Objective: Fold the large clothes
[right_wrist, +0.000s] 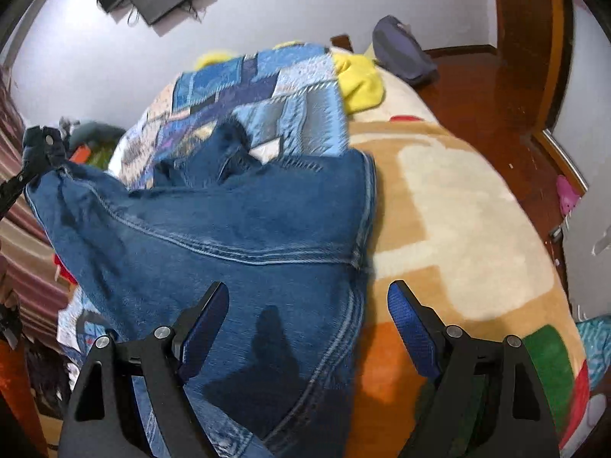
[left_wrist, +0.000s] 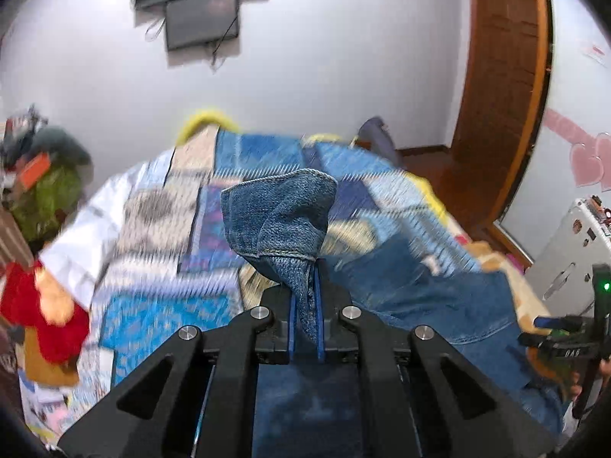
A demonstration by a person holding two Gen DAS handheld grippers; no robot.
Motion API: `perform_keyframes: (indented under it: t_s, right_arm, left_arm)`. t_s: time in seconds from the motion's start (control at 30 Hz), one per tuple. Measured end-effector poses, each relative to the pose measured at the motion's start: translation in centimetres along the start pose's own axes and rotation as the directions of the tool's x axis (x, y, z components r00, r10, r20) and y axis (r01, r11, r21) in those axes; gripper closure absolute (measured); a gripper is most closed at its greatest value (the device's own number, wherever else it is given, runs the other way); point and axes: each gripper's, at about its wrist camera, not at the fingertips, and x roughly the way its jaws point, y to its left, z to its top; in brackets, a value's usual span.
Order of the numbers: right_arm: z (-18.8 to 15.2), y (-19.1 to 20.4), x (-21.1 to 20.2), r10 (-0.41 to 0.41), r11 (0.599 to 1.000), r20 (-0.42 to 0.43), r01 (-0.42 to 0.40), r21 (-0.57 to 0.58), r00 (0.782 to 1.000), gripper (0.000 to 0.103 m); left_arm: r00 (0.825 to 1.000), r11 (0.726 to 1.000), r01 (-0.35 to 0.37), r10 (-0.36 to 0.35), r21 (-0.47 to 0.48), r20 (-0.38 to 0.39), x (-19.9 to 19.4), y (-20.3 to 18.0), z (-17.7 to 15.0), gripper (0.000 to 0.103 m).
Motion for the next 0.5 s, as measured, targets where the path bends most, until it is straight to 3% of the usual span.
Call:
perform_keyframes:
  t_s: [0.2,0.27,0.4,0.5]
  right_arm:
    - [-1.3,2.5,3.9,-0.064,0.996,-0.111,0.057,-0.065,0.992,0.019]
    - [-1.5,2.8,4.4,-0.084,0.994,-0.122,0.075,-0.078,0.989,0.018]
    - [-1.3,2.3,4.6,-0.063,0.997,-0.144,0.055,-0.057,0.988,0.018]
    - [-1.4,1.6,4.6,-0.047,0.999,-0.159,0.042,-0.033,0.986,0.017]
  left_arm:
    - [0.988,0.992,-0.002,-0.017,-0.123,-0.152,4.1,5.2,-7.9,0.096]
    - [0.973,0.981,0.011,-0.055,-0.193,-0.224,5.6,6.9,-11.4,0.096]
    - [0.935,0.97,0.032,-0.115,-0.242,-0.334,7.8,7.9,-16.3,0.093]
    - [0.923,0.961,0.017,-0.121,-0.276,-0.366,7.9,8.3,-19.1,0.08]
